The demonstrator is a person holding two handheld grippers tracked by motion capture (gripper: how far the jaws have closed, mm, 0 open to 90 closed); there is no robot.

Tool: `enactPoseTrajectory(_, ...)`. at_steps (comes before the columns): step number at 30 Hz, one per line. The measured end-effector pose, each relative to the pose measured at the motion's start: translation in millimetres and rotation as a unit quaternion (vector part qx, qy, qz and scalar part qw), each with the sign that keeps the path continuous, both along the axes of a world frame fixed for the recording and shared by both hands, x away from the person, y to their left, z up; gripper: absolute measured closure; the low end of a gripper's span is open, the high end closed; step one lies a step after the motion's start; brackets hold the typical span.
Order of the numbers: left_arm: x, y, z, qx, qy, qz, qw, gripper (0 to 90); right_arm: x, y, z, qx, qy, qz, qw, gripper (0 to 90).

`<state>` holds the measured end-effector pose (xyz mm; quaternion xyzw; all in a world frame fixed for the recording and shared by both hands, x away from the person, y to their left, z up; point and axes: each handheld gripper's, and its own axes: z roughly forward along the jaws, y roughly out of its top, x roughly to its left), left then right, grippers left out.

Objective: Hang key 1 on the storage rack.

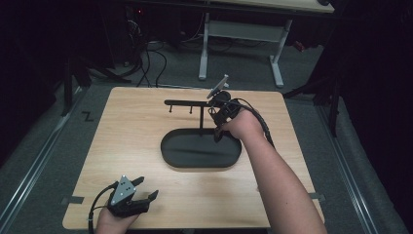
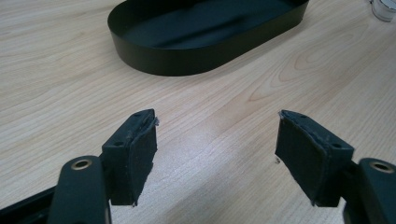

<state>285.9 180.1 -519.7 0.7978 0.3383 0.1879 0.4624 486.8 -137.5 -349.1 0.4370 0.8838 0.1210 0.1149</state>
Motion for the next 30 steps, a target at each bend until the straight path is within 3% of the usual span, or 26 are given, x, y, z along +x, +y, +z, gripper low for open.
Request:
enactPoseTrajectory(6, 0.0, -1.3, -0.3, 0.001, 0.001, -0.003, 1.0, 29.7, 4.6, 3.4, -6.3, 0.001, -0.001, -0.013, 0.9999, 80.1)
enactPoseTrajectory(7, 0.0, -1.3, -0.3, 0.001, 0.002, -0.003, 1.0, 29.7, 6.1, 3.1, -7.1, 0.0, -0.006, -0.005, 1.0, 80.0)
enactPoseTrajectory(11, -0.2, -2.9, -0.6, 0.003, 0.003, -0.009, 1.0, 29.7, 7.6, 5.6, -10.0, 0.0, -0.015, -0.018, 0.9997, 79.5)
enactPoseTrajectory(17, 0.4, -4.6, -1.2, 0.003, 0.003, -0.011, 0.9999, 29.7, 6.2, 1.4, -10.0, 0.007, -0.027, -0.022, 0.9994, 73.4)
enactPoseTrajectory(25, 2.0, -8.1, -2.5, 0.006, 0.005, -0.016, 0.9998, 29.7, -16.0, -16.1, -3.7, 0.025, -0.031, -0.023, 0.999, 66.4)
enactPoseTrajectory(30, 2.4, -11.7, -3.5, 0.012, 0.008, -0.02, 0.9997, 29.4, -37.9, -34.2, -8.6, 0.028, -0.034, -0.022, 0.9988, 59.0)
